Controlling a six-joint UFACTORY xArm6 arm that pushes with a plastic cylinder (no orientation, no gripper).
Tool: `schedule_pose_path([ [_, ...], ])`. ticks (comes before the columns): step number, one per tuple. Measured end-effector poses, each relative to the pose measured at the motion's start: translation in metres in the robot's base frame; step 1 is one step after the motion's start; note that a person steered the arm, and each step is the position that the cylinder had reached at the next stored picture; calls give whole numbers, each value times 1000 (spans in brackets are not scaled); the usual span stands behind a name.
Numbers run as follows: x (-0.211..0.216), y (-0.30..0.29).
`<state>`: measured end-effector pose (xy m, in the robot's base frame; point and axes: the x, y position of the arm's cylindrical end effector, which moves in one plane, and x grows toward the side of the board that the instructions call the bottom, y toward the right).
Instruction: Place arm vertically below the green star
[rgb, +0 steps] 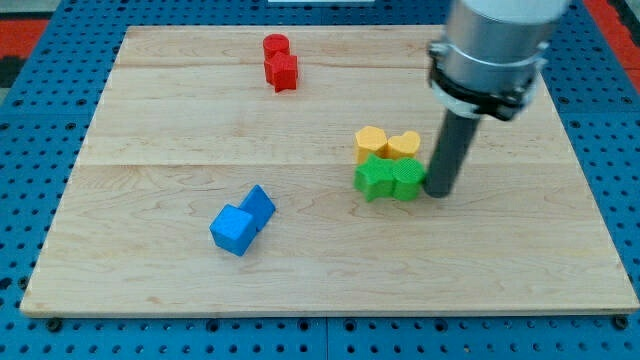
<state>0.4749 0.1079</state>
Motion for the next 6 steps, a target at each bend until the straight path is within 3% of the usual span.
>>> schedule_pose_path([
  [1, -17, -94],
  [2, -18, -94],
  [3, -56, -107],
  [4, -48, -127],
  [5, -6, -134],
  [6, -40, -166],
])
